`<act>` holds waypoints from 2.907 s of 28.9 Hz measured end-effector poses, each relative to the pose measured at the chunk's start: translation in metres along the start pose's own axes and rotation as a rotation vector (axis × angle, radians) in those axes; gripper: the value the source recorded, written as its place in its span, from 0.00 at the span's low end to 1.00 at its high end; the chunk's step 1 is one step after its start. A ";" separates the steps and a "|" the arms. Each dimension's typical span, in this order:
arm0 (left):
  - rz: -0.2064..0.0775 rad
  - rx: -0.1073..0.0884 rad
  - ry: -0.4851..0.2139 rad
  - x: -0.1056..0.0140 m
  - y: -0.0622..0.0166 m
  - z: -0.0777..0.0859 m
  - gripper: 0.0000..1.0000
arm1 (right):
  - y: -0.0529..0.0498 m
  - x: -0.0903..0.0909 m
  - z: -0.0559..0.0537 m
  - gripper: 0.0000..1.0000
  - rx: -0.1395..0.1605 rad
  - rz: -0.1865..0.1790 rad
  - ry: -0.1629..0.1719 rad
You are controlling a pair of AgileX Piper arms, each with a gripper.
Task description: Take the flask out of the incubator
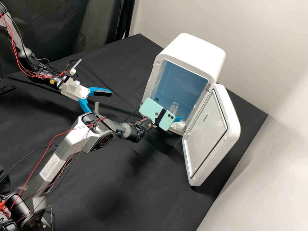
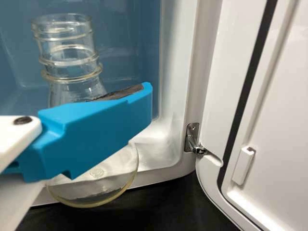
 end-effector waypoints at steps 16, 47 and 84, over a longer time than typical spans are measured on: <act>0.000 0.000 0.000 0.000 0.0000 0.000 1.00 | -0.001 0.000 0.000 0.00 0.010 -0.004 0.002; 0.007 0.002 -0.001 -0.001 0.0026 0.001 1.00 | -0.003 -0.001 0.002 0.00 0.014 -0.014 -0.001; 0.007 0.002 0.001 -0.001 0.0027 0.000 1.00 | -0.005 -0.012 0.002 0.00 0.023 -0.015 0.005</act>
